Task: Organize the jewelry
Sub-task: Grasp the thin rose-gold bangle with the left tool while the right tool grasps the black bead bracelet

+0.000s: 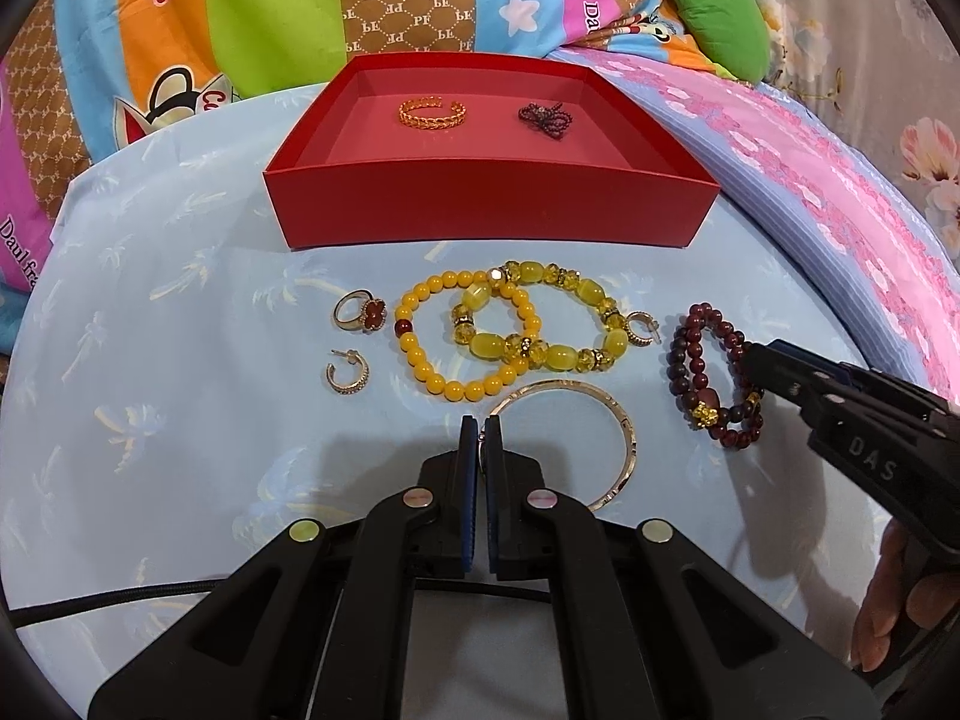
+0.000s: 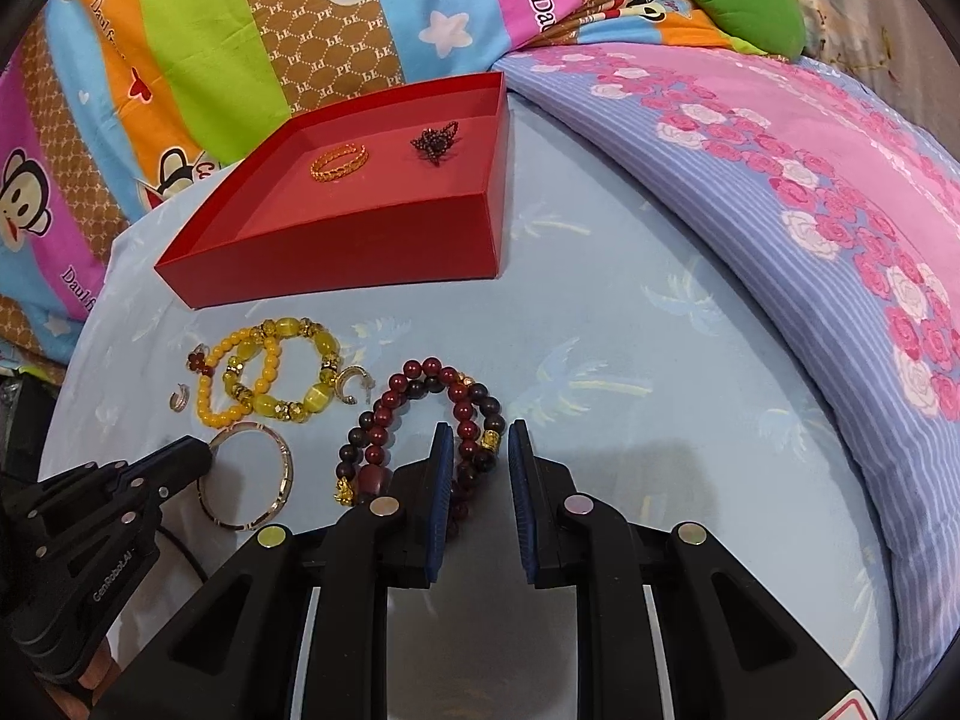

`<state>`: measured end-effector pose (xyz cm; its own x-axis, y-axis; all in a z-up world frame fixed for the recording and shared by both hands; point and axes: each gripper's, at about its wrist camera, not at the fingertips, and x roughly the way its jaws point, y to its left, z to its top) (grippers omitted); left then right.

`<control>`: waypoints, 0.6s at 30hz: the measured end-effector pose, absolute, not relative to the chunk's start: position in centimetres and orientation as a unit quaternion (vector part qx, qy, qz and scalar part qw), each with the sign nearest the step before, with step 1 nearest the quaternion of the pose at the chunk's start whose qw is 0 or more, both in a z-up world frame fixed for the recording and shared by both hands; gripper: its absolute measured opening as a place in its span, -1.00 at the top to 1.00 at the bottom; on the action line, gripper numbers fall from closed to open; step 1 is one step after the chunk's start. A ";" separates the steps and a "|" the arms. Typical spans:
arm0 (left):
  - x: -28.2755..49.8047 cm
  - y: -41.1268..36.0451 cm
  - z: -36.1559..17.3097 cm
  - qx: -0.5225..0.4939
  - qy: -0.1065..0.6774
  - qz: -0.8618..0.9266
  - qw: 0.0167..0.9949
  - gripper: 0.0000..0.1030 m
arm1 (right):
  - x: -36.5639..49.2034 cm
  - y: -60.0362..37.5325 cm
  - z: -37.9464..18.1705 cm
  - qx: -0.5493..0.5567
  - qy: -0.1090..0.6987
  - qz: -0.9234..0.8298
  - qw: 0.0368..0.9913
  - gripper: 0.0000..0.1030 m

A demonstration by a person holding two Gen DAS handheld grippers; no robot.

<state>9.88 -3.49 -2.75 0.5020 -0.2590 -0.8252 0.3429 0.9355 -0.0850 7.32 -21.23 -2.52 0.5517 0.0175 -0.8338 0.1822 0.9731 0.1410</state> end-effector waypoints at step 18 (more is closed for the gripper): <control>9.7 -3.6 -0.7 0.041 0.450 -0.181 0.873 1.00 | 6.7 -20.5 1.2 0.101 0.424 -0.026 0.900 0.85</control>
<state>9.66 -3.57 -0.74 0.5288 -0.2790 -0.8016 0.3526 0.9313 -0.0915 6.70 -20.48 1.16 0.6395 0.0380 -0.7678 0.1331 0.9782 0.1592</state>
